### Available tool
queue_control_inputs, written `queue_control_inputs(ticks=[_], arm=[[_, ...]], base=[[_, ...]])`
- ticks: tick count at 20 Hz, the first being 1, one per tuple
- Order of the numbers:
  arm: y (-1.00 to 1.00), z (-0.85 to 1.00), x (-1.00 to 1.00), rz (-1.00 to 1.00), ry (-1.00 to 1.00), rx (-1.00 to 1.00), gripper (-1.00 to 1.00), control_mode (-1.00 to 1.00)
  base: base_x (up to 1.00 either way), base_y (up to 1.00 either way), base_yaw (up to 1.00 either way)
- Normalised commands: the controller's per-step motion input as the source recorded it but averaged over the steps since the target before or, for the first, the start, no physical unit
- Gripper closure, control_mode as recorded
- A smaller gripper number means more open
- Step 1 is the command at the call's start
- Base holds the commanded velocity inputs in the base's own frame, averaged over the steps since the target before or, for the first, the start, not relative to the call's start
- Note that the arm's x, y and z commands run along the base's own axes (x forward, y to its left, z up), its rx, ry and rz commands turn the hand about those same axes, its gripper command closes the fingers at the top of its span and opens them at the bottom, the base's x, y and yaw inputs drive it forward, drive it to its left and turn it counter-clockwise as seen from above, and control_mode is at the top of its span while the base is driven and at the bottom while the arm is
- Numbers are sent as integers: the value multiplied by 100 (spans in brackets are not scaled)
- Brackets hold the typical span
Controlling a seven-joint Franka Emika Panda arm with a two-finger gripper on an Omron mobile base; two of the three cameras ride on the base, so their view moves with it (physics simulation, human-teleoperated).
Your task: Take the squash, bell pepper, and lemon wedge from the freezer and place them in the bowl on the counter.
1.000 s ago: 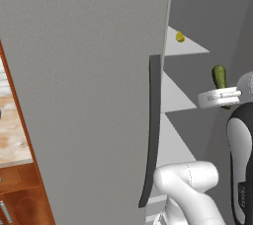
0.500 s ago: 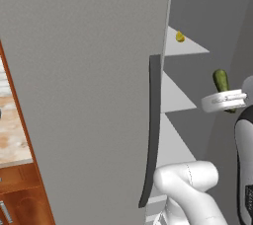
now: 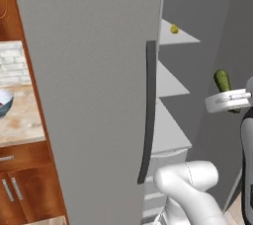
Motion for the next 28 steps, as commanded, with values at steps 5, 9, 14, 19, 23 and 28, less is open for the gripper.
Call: queue_control_inputs(ticks=[5,9,14,19,23,28], arm=[[0,0,0,0,0,0,100,100],[0,0,0,0,0,0,100,100],[0,0,0,0,0,0,100,100],[0,0,0,0,0,0,100,100],[0,0,0,0,0,0,100,100],[0,0,0,0,0,0,100,100]], base=[[-56,100,6],[-17,100,4],[0,100,0],[0,100,0],[15,100,0],[51,41,0]])
